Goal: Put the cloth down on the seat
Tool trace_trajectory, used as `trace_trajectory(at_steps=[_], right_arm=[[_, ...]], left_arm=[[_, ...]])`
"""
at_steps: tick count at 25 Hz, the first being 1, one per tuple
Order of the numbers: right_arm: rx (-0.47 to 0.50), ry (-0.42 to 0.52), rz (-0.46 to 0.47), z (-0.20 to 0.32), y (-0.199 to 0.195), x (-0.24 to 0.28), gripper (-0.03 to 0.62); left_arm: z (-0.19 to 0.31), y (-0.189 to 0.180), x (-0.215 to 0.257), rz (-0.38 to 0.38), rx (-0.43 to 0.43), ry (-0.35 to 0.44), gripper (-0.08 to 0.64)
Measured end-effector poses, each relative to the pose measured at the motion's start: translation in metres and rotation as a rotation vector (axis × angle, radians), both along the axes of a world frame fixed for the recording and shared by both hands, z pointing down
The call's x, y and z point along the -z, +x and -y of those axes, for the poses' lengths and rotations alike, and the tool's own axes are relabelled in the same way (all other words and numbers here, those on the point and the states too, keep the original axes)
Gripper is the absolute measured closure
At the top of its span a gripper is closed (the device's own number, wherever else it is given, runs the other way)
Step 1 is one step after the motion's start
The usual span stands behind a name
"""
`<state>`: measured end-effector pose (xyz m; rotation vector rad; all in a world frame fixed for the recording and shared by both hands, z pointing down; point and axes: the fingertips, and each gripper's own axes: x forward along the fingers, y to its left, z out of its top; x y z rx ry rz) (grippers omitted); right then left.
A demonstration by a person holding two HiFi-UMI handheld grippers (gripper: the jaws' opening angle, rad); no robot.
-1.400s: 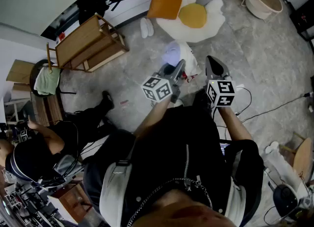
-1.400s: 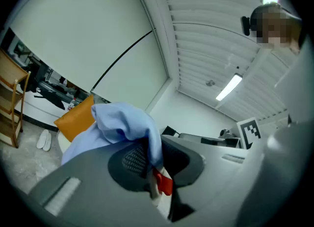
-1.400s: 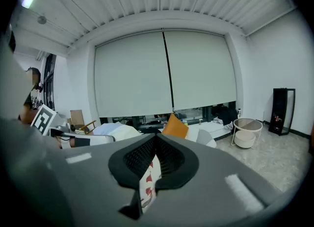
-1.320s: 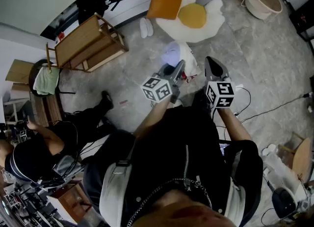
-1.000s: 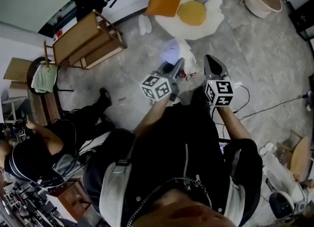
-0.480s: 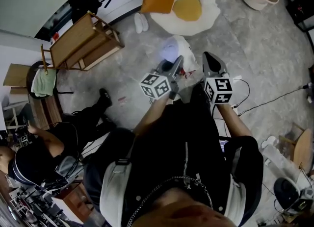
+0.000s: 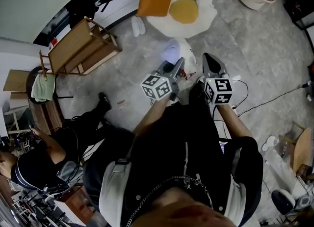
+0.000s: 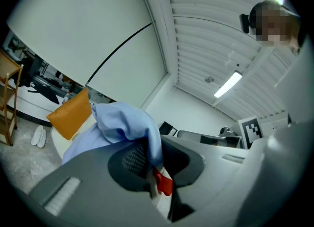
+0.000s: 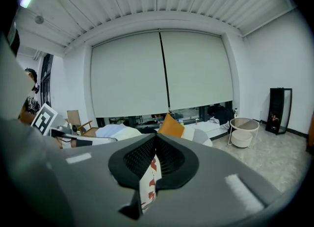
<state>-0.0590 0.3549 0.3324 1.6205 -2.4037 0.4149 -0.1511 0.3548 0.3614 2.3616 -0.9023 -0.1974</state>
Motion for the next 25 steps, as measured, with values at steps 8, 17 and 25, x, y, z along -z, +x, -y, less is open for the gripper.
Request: trace_trajectory(at_steps=[8,17,25], right_arm=[[0.006,-0.007,0.003,0.029,0.021,-0.001,0.6],[0.067,-0.012,0.018,0.081,0.035,-0.009,0.598],[0.122,-0.012,0.047,0.144,0.067,-0.004,0.598]], left_arm=[[0.025,0.023,-0.001,0.009,-0.007,-0.011,0.508],[0.071,0.04,-0.01,0.029,0.038,-0.023,0.508],[0.126,0.061,-0.005,0.052,0.115,-0.03,0.508]])
